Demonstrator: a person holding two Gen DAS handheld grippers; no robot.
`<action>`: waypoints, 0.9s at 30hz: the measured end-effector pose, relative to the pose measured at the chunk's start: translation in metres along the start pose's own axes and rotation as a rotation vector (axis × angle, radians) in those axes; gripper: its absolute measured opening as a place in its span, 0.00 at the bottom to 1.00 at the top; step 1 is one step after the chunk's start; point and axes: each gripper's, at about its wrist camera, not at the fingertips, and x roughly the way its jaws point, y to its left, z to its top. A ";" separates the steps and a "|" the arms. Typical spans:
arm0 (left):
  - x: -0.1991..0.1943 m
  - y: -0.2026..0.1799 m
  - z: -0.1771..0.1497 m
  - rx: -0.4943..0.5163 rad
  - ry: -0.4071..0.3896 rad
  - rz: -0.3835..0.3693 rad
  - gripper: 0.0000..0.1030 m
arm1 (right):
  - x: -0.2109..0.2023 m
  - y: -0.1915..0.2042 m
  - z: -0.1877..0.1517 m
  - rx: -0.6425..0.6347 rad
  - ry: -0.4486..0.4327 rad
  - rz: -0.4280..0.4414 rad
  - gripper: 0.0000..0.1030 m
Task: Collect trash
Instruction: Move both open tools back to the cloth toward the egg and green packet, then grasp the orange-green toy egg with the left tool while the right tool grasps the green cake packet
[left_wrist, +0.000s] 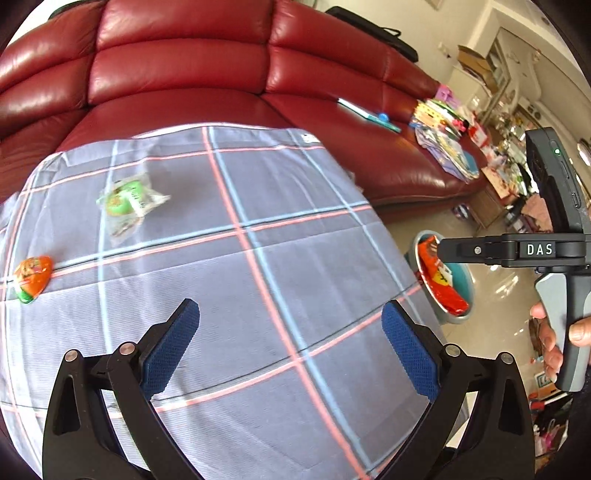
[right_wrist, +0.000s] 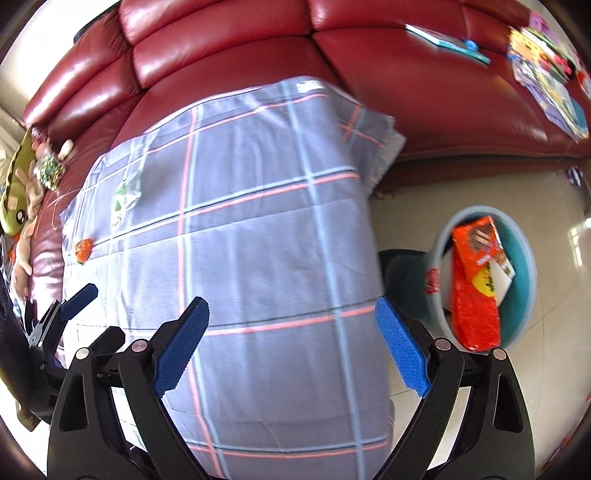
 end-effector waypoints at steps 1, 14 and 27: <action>-0.005 0.013 -0.002 -0.014 -0.007 0.012 0.96 | 0.003 0.012 0.002 -0.014 0.003 0.006 0.85; -0.045 0.161 -0.020 -0.202 -0.007 0.179 0.96 | 0.069 0.154 0.043 -0.269 0.020 0.010 0.85; -0.036 0.229 -0.017 -0.222 0.039 0.284 0.96 | 0.140 0.236 0.088 -0.390 0.068 0.021 0.85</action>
